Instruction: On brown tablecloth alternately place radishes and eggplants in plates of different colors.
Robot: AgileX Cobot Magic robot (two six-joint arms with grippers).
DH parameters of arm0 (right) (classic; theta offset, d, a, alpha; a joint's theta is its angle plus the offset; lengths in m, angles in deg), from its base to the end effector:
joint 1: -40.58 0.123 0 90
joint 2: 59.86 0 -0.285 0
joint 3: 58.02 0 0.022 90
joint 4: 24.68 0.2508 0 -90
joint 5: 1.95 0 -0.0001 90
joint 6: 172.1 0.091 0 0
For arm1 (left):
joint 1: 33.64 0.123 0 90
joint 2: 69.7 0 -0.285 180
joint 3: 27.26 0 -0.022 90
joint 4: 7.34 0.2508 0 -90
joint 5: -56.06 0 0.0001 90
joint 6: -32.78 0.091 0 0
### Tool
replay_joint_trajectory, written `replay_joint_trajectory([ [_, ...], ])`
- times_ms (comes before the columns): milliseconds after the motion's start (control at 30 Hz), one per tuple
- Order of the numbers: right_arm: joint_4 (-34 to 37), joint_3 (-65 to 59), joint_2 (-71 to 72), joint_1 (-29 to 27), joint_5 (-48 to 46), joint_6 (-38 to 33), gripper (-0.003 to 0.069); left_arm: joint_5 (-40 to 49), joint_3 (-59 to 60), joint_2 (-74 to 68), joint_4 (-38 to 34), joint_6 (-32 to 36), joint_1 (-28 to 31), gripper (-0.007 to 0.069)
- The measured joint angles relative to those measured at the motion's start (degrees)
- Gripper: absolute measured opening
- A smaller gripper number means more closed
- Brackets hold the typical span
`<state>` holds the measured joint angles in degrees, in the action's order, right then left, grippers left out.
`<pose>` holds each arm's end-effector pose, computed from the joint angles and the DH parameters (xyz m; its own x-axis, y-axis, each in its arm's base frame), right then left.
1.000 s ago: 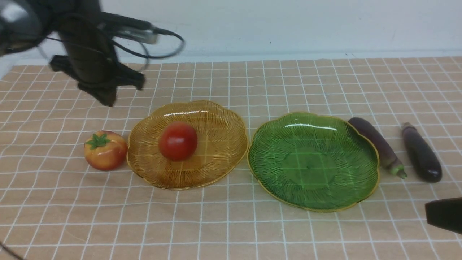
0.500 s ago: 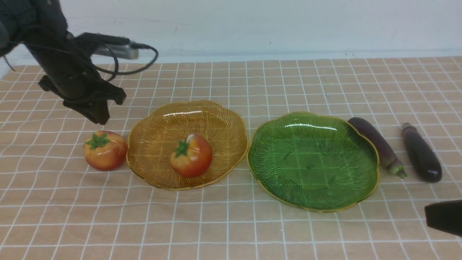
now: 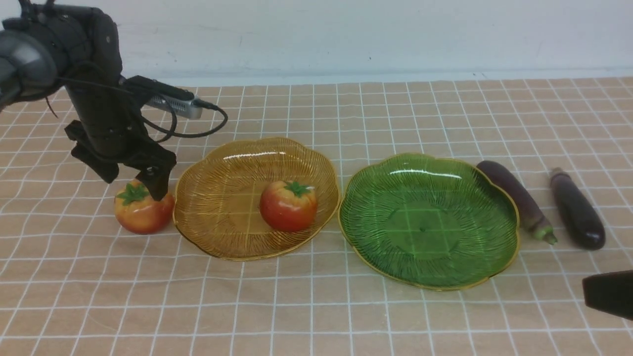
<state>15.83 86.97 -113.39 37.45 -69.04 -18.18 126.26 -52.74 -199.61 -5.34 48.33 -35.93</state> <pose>0.1205 0.0480 0.3177 -0.8176 -0.0626 -0.5723 -0.3724 0.8156 0.4429 0.4394 -0.0146 0.2099 -0.9449 0.3173 -0.0809 0.3134 0.9479 0.0576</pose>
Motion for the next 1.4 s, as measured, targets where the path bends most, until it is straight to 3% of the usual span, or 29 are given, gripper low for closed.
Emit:
replay_joint_trajectory([
  [333, 0.0, 0.0, 0.0, 0.0, 0.1, 0.0, -0.0017, 0.0, -0.1, -0.8, 0.0, -1.1, 0.0, 0.0675],
  [467, 0.0, 0.0, 0.0, 0.0, 0.0, 0.0, -0.0017, 0.0, -0.1, -0.8, -0.1, -1.4, 0.4, 0.0634],
  [800, 0.1, 0.0, 0.0, 0.0, -0.3, 0.0, -0.0017, -0.1, -0.3, -0.3, -1.6, -7.5, 4.3, 0.0347],
  [867, 0.1, 0.0, 0.0, 0.0, -0.3, -0.4, -0.0017, -0.2, -0.6, 1.1, -1.2, -8.0, 5.3, 0.0193],
  [900, 0.1, 0.0, 0.0, 0.0, -0.3, -0.6, -0.0017, -0.2, -0.6, 1.6, -0.6, -8.2, 5.8, 0.0151],
  [1067, 0.7, 0.0, 0.0, 0.0, -0.4, -0.8, -0.0017, -0.1, -1.5, 3.1, 0.2, -10.0, 7.6, 0.0122],
  [1400, 2.2, 0.0, 0.0, 0.0, -2.3, -1.0, -0.0017, 0.2, -2.6, 6.9, -4.6, -10.8, 7.5, 0.0116],
])
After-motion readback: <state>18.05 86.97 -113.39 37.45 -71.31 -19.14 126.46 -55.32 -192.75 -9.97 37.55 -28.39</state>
